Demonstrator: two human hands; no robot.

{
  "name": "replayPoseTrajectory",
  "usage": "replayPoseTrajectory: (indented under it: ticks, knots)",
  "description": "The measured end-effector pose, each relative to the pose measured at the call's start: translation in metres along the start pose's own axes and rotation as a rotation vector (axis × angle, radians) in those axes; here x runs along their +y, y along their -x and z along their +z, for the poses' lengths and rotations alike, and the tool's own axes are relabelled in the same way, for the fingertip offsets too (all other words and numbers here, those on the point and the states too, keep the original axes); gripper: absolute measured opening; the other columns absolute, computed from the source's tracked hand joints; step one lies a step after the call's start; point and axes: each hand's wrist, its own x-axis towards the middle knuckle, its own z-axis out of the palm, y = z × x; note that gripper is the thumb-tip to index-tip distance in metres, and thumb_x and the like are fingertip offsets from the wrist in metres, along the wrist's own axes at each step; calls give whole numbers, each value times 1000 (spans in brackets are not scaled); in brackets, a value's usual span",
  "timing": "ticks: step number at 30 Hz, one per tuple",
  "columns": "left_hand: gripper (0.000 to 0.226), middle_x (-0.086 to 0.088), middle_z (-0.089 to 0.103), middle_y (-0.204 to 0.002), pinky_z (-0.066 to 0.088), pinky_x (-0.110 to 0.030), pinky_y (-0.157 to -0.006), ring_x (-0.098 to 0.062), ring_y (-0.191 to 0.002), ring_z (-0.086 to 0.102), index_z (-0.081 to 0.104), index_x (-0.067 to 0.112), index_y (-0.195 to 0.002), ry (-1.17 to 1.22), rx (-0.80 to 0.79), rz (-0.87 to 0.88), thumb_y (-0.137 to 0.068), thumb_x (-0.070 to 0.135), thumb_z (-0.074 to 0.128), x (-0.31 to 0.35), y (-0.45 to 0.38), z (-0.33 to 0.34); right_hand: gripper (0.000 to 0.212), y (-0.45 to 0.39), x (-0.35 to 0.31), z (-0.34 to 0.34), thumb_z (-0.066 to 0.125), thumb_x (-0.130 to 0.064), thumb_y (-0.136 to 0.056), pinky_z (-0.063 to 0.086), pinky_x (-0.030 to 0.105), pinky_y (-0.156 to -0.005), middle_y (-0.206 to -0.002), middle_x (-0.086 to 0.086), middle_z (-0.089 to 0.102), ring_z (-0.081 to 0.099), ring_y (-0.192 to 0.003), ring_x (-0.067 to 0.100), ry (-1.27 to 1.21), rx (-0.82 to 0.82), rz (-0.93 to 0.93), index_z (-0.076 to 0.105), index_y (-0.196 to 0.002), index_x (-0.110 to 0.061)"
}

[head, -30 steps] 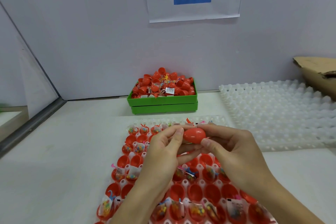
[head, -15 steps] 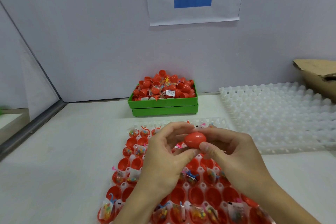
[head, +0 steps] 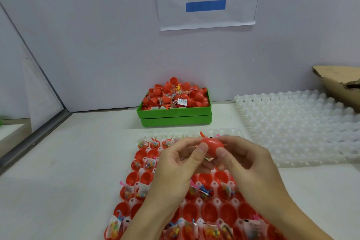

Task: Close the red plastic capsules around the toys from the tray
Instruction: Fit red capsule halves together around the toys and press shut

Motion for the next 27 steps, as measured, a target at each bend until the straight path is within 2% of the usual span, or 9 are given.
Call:
replayPoseTrajectory:
  ticks: [2, 4, 8, 12, 15, 18, 21, 24, 27]
  knots:
    - [30, -11, 76, -89, 57, -25, -67, -20, -72, 71, 75, 14, -100, -56, -14, 18, -76, 31, 73, 1, 1, 0, 18, -1, -1, 0, 66, -31, -78, 55, 17, -64, -83, 0, 77, 74, -74, 13, -130, 2, 102, 77, -91, -24]
    - [28, -8, 76, -87, 56, -21, -65, -14, -70, 71, 75, 13, -100, -102, -3, 36, -76, 27, 72, 2, 2, 0, 21, -2, -3, 0, 65, -30, -77, 55, 17, -62, -82, 3, 78, 75, -75, 15, -155, -10, 145, 77, -91, -21]
    - [23, -1, 75, -78, 52, -16, -62, -6, -68, 69, 76, 15, -92, -174, 13, 73, -74, 29, 73, 3, 3, -1, 20, -2, -2, -1, 69, -23, -84, 58, 23, -69, -91, 2, 77, 75, -84, 16, -105, -49, 167, 74, -103, -20]
    - [31, -4, 73, -74, 53, -20, -58, -11, -62, 67, 76, 24, -83, -278, 56, 88, -61, 46, 74, 1, 3, -5, 28, -3, -8, -4, 74, -4, -85, 57, 32, -88, -101, -1, 77, 73, -96, 15, -27, -154, 175, 73, -109, -20]
    - [25, -6, 73, -70, 53, -18, -53, -13, -56, 67, 76, 33, -80, -298, 52, 84, -59, 45, 71, -3, -1, -4, 23, -5, -10, -10, 74, -5, -86, 58, 28, -84, -97, 4, 77, 74, -90, 17, -12, -169, 208, 75, -103, -19]
    - [21, -4, 74, -72, 53, -16, -52, -11, -57, 67, 75, 38, -80, -341, 40, 90, -63, 45, 66, -12, -4, -4, 17, -12, -8, -24, 65, -14, -94, 57, 22, -73, -97, 12, 76, 74, -79, 17, -84, -50, 281, 72, -109, -8]
    - [21, 0, 75, -75, 53, -16, -52, -11, -60, 68, 75, 39, -81, -387, 81, 125, -64, 43, 65, -16, -4, -1, 20, -26, -5, -50, 57, -12, -98, 57, 27, -75, -99, 19, 73, 72, -82, 21, -278, 102, 439, 66, -110, 1]
    - [16, 1, 76, -75, 53, -12, -57, -9, -61, 69, 76, 36, -79, -442, 100, 183, -68, 31, 66, -20, -7, 4, 20, -54, 0, -82, 55, -10, -99, 59, 24, -72, -95, 17, 70, 73, -81, 21, -404, 252, 520, 62, -109, 5]
    - [21, 4, 74, -68, 52, -10, -54, -7, -56, 67, 76, 28, -68, -497, 93, 178, -74, 10, 67, -26, -7, 7, 18, -100, 3, -113, 51, -6, -101, 60, 25, -74, -97, 21, 67, 74, -84, 24, -534, 427, 482, 57, -98, 11]
